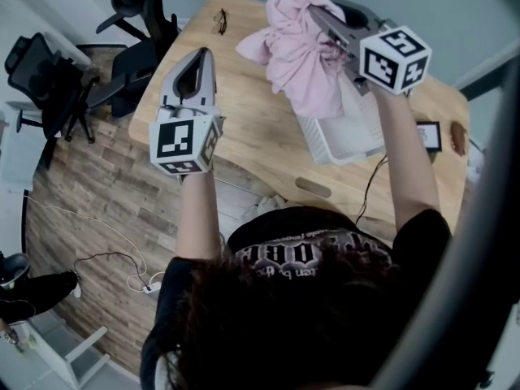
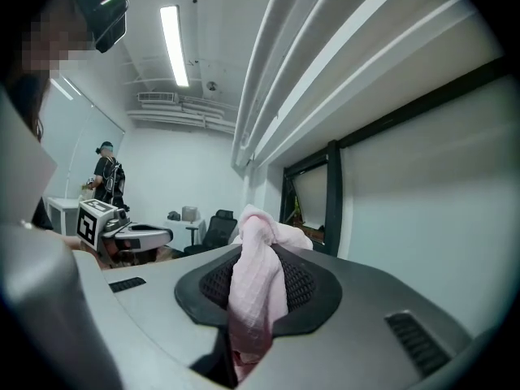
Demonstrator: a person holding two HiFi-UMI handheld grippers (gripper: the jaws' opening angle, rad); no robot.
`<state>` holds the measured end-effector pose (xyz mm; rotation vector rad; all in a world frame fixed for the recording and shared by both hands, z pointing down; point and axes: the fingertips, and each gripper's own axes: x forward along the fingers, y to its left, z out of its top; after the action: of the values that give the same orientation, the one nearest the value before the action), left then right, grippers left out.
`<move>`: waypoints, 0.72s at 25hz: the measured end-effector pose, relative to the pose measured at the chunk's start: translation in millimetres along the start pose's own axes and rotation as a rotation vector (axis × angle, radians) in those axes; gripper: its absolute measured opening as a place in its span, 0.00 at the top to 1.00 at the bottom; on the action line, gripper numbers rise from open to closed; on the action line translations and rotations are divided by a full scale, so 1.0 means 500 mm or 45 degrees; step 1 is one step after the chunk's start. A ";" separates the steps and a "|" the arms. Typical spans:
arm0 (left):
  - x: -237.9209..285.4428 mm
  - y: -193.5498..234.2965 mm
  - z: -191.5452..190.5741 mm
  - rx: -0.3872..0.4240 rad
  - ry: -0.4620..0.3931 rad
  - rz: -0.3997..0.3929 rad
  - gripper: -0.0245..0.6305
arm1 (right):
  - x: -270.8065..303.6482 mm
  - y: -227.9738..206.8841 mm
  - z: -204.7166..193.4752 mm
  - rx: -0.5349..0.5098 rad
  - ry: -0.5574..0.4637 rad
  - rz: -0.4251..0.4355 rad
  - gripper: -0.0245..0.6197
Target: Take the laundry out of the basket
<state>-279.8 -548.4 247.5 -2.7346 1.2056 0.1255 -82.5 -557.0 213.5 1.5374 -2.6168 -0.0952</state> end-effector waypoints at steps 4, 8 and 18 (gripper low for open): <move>-0.024 0.030 -0.009 0.000 0.006 0.025 0.96 | 0.032 0.045 0.020 -0.023 -0.028 0.035 0.82; -0.057 0.063 -0.009 0.006 -0.007 0.057 0.96 | 0.065 0.094 0.049 -0.031 -0.071 0.071 0.83; -0.145 0.202 0.001 0.007 -0.021 0.113 0.96 | 0.206 0.246 0.113 -0.051 -0.121 0.152 0.83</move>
<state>-403.3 -563.0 246.4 -2.6705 1.3211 0.1541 -245.9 -587.0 176.6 1.3937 -2.7550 -0.2147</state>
